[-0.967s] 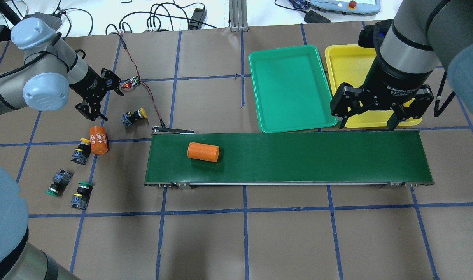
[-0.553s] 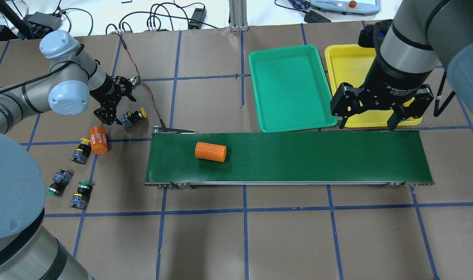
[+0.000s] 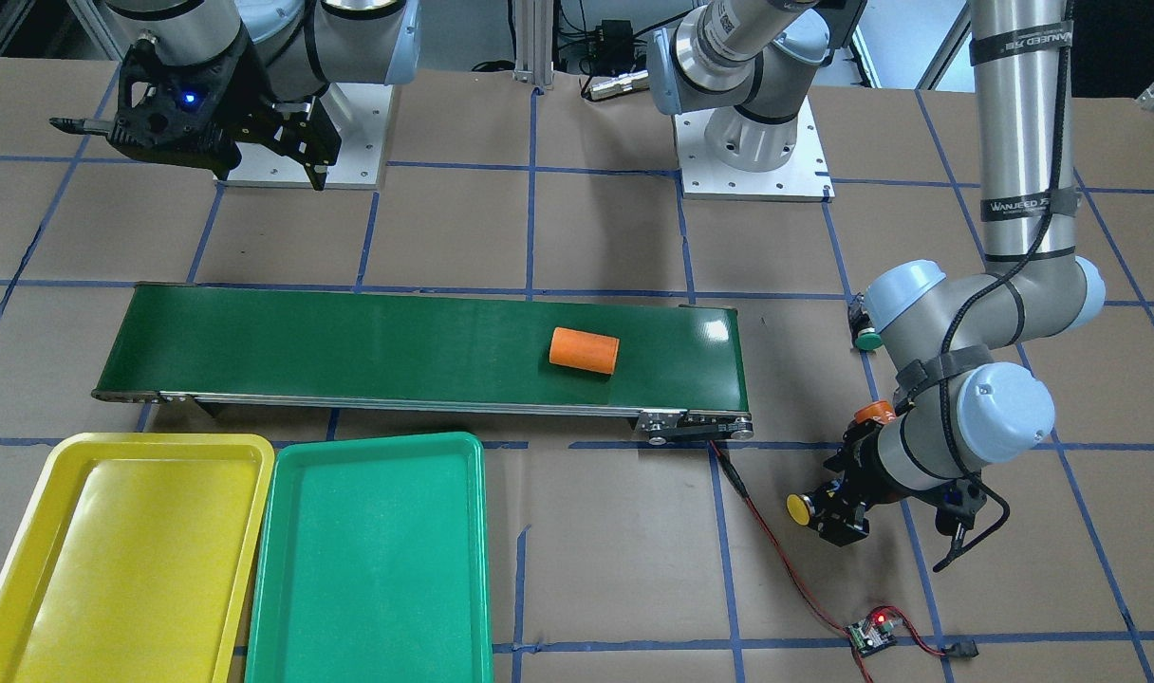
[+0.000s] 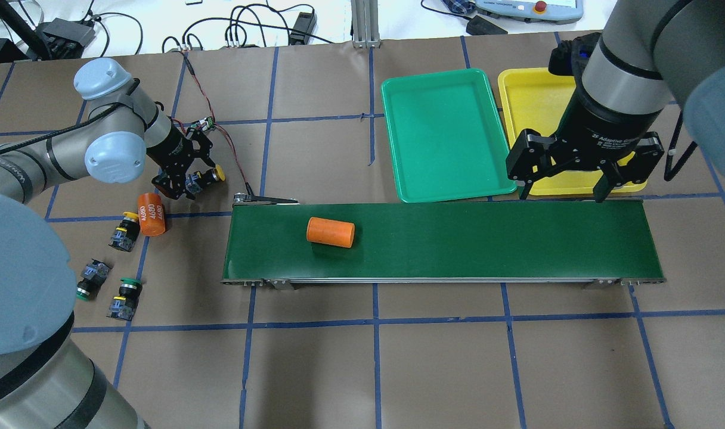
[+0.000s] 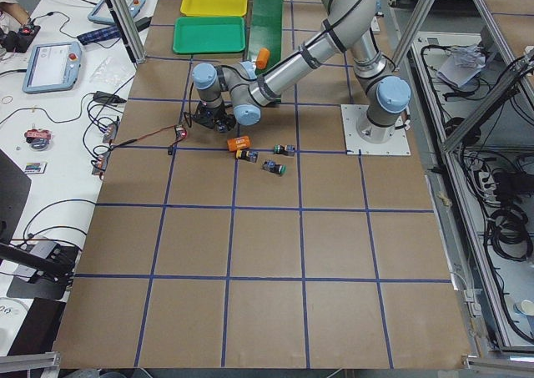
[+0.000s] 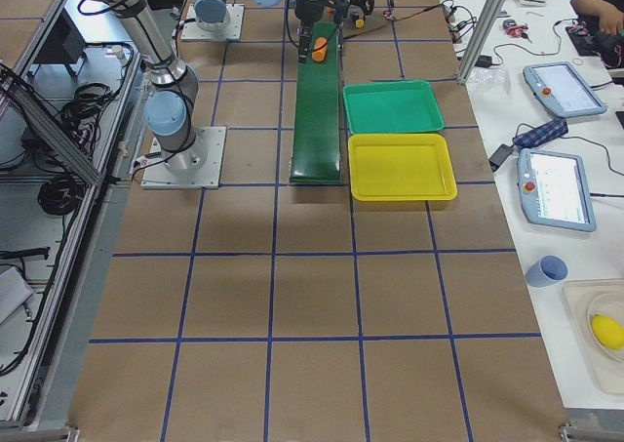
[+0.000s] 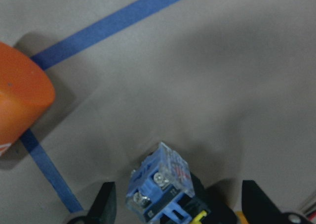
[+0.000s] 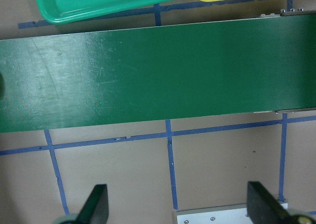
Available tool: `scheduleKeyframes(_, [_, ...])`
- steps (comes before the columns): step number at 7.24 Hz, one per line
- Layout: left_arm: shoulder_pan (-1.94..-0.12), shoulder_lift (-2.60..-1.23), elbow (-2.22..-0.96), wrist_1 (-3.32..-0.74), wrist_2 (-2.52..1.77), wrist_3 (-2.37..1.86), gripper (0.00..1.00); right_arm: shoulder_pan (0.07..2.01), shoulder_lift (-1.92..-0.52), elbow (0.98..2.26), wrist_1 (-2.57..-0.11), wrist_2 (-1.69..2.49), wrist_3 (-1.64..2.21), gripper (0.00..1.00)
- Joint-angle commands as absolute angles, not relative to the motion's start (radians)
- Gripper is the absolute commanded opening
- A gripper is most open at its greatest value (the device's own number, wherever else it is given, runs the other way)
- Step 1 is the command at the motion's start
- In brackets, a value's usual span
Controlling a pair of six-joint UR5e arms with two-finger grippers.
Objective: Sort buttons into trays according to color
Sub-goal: 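Carry the yellow button onto the belt and open the left gripper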
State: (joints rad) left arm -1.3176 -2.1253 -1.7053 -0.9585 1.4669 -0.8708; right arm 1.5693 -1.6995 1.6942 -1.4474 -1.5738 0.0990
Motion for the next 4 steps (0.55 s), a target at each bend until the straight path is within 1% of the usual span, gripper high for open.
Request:
scheduleKeyframes(1, [-1.325,-2.114,-1.701,-0.968,1.459,-0.867,0.0,1.569,-1.701,1.695,-1.448,-1.572,0.1,1.0])
scheduleKeyframes(4, [-1.325,-2.077,-1.712,-0.982,1.462,-0.839,0.0,1.569,-1.701,1.697,-1.448,-1.574,0.098,1.0])
